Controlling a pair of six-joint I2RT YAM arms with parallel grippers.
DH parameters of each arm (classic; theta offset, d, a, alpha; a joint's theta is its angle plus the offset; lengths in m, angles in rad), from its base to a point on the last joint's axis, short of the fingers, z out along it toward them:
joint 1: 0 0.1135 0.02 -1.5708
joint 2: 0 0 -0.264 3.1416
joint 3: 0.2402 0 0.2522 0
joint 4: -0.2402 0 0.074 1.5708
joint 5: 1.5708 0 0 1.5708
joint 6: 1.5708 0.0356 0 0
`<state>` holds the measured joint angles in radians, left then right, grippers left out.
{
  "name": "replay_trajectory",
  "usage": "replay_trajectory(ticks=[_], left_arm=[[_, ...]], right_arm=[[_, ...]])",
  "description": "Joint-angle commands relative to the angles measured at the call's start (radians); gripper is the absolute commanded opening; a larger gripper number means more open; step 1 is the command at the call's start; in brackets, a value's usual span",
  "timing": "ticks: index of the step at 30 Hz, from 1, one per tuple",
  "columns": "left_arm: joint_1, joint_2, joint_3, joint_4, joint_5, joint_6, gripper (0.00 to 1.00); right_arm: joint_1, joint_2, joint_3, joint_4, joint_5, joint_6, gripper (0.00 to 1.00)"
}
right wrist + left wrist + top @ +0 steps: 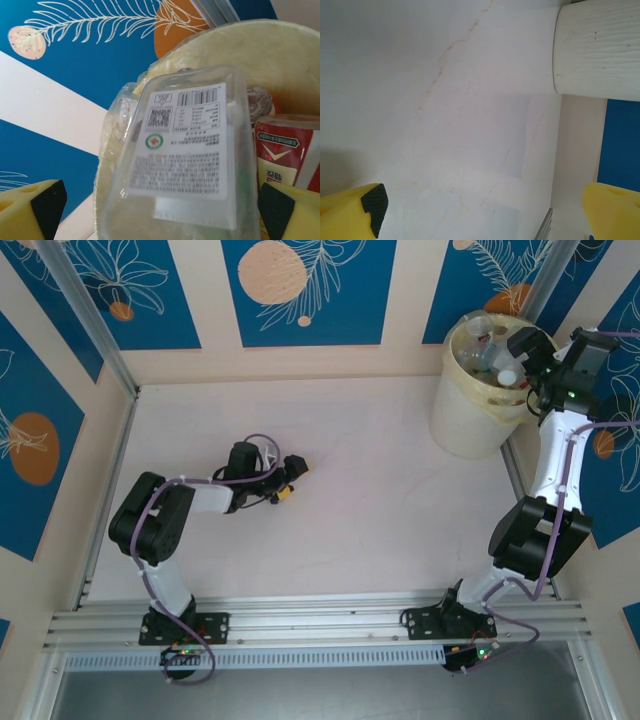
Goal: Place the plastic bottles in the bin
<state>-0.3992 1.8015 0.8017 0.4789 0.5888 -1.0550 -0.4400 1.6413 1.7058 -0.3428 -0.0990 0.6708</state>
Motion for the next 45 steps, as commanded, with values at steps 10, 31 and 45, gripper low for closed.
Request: replay_trajectory(ticks=[10,31,45], left_arm=[[0.011,-0.004,-0.018,0.035,-0.006,0.012,1.0],[0.077,-0.698,-0.076,-0.504,-0.863,0.723,1.0],[0.325,-0.571,-0.408,-0.073,-0.91,0.926,1.0]], right_arm=[[0.039,-0.185,-0.092,-0.018,0.146,-0.11,0.99],[0.394,-0.758,-0.994,0.415,0.002,-0.5,0.99],[0.339,-0.505,-1.357,0.74,0.082,-0.451,0.99]])
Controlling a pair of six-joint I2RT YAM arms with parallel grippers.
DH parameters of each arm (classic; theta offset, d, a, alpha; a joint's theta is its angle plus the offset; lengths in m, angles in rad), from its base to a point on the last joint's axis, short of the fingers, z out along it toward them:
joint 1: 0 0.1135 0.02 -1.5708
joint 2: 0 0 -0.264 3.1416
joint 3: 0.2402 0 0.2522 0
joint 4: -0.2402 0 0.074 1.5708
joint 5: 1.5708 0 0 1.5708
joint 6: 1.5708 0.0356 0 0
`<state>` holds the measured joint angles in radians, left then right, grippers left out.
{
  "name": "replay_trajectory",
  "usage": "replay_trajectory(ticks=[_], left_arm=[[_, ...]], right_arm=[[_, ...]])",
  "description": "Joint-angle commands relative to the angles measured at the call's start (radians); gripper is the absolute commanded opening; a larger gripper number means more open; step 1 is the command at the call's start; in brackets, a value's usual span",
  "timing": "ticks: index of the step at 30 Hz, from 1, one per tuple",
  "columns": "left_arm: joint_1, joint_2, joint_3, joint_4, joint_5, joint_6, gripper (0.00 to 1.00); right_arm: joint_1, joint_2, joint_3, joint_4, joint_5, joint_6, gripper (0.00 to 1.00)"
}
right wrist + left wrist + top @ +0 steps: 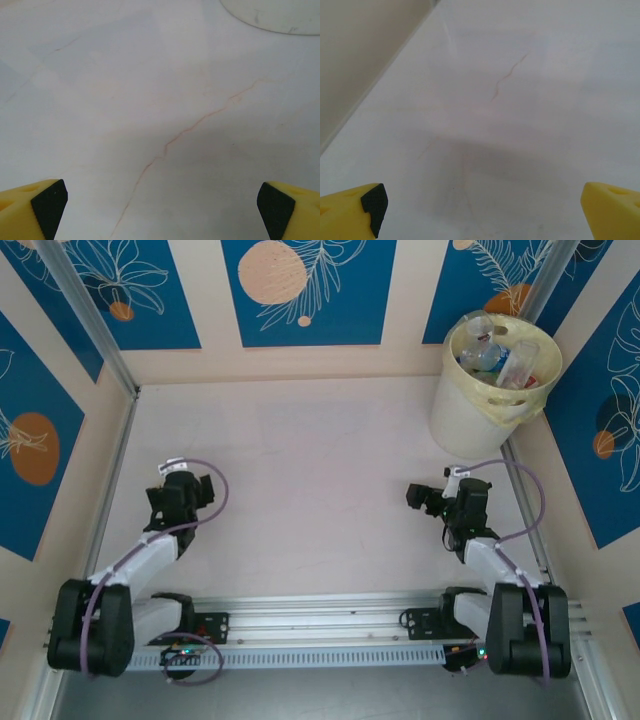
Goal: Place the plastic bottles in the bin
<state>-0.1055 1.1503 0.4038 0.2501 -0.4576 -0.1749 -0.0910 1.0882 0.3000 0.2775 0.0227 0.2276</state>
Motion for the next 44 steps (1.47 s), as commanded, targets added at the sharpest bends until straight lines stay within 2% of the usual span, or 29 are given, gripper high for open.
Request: replay_trajectory(ticks=[1,3,7,11,13,14,16,18,22,23,26,27,28,29,32,44], left_arm=[[0.033,0.12,0.002,0.185,0.176,0.066,1.0],[0.03,0.18,0.051,0.186,0.247,0.102,1.0],[0.032,0.248,0.014,0.429,0.28,0.174,1.0],[0.033,0.411,-0.103,0.821,0.41,0.23,1.0],[0.034,0.367,-0.08,0.702,0.372,0.211,1.0],[0.033,0.379,-0.06,0.682,0.277,0.178,1.0],[0.016,0.381,-0.039,0.643,0.201,0.17,1.0],[0.012,0.386,-0.038,0.652,0.188,0.172,1.0],[0.012,0.385,-0.044,0.665,0.193,0.172,1.0],[0.012,0.384,-0.039,0.651,0.198,0.174,1.0],[0.012,0.385,-0.04,0.653,0.209,0.176,1.0],[0.012,0.385,-0.039,0.653,0.209,0.177,1.0],[0.012,0.386,-0.039,0.652,0.209,0.176,1.0],[0.012,0.386,-0.039,0.652,0.21,0.176,1.0],[0.012,0.385,-0.04,0.653,0.217,0.179,1.0],[0.014,0.387,-0.034,0.646,0.241,0.189,1.0]], right_arm=[[-0.01,0.072,0.057,0.137,-0.056,-0.012,0.99],[-0.007,0.119,0.067,0.198,-0.082,-0.005,0.99],[0.016,0.182,0.089,0.262,-0.069,-0.02,0.99],[0.046,0.219,0.087,0.341,-0.021,-0.047,0.99],[0.051,0.24,0.08,0.397,-0.002,-0.064,0.99],[0.057,0.248,0.082,0.412,0.017,-0.08,0.99],[0.067,0.279,0.062,0.501,0.053,-0.099,0.99],[0.07,0.304,0.036,0.557,0.071,-0.097,0.99],[0.082,0.368,-0.08,0.835,0.044,-0.128,0.99],[0.085,0.384,-0.077,0.843,0.042,-0.129,0.99],[0.094,0.431,0.022,0.72,0.044,-0.142,0.99],[0.103,0.434,0.098,0.579,0.084,-0.134,0.99],[0.093,0.433,0.127,0.506,0.072,-0.123,1.0],[0.08,0.439,0.104,0.562,0.063,-0.109,0.99],[0.093,0.44,0.113,0.544,0.098,-0.115,0.99],[0.093,0.437,0.113,0.537,0.095,-0.116,0.99]])
